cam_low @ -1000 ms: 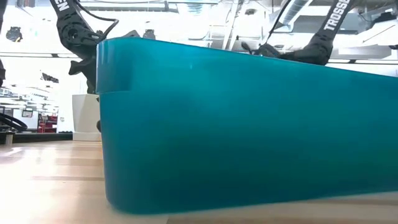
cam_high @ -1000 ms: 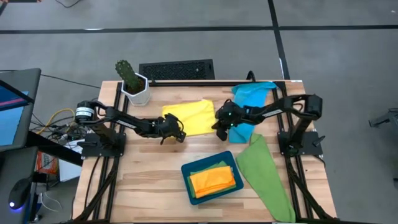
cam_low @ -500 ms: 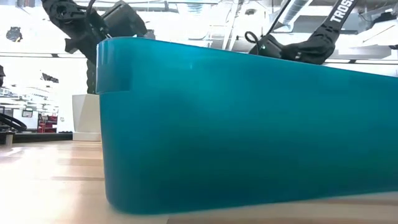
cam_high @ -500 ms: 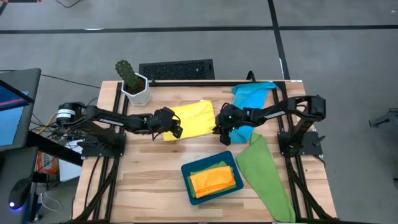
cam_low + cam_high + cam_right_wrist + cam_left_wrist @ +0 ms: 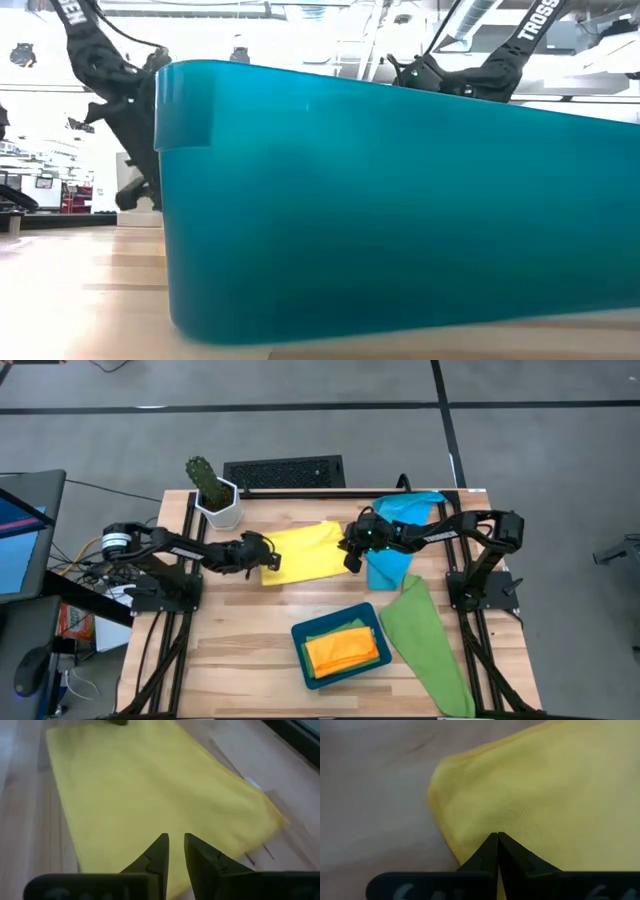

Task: Fold microfiber towels
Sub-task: Fold the yellow microfiber towel

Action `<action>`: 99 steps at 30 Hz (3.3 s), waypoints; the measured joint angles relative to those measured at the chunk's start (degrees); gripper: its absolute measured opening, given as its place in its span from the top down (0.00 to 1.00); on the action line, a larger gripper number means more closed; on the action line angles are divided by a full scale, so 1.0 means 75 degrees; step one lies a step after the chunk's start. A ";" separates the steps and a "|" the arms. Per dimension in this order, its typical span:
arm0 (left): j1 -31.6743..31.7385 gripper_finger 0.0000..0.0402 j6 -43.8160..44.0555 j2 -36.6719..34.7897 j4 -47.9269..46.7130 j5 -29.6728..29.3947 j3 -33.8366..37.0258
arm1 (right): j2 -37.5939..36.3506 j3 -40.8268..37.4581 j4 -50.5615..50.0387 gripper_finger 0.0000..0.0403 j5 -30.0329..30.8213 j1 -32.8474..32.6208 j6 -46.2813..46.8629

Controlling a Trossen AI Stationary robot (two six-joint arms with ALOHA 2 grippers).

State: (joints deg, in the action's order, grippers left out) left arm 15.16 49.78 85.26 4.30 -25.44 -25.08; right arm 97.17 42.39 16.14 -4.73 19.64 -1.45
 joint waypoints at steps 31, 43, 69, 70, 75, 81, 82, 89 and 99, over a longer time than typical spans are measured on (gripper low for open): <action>-0.0101 1.00 -0.1946 0.0165 -0.0231 0.2002 -0.1978 | -0.0216 -0.1551 0.1185 0.95 -0.1198 -0.0316 0.0674; -0.1575 1.00 0.0247 0.0148 0.0304 0.0625 -0.0581 | -0.0216 -0.1696 0.1349 0.92 -0.1124 -0.0506 0.0807; -0.1650 1.00 0.1028 0.0077 0.0414 0.0596 -0.0082 | -0.0414 -0.1698 0.1344 0.83 -0.0489 -0.1555 -0.0575; -0.1664 1.00 0.1026 -0.0001 0.0400 0.0633 -0.0082 | -0.0414 -0.1696 0.1352 0.81 -0.0366 -0.1584 -0.0592; -0.1662 1.00 0.0729 -0.0795 0.0233 0.0389 -0.0082 | -0.0410 -0.1696 0.0776 0.70 -0.0344 -0.1561 -0.0535; -0.1659 1.00 0.0552 -0.1501 0.0855 0.0078 -0.0082 | -0.0408 -0.1696 0.0482 0.66 -0.0117 -0.1504 -0.0472; -0.1659 1.00 0.0413 -0.1513 0.1257 0.0089 -0.0086 | -0.0408 -0.1696 0.0484 0.66 -0.0036 -0.1500 -0.0470; -0.1659 1.00 -0.0622 -0.0342 0.1914 0.0245 -0.1189 | -0.0416 -0.1696 0.0538 0.67 0.0075 -0.1520 -0.0430; -0.1713 1.00 -0.1376 0.2342 0.2872 0.0557 -0.3140 | -0.0890 -0.1690 0.0473 0.67 0.0193 -0.1667 -0.0008</action>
State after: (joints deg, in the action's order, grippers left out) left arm 2.32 39.46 102.83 25.83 -21.26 -48.62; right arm 90.49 29.71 19.68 -3.29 7.14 -1.52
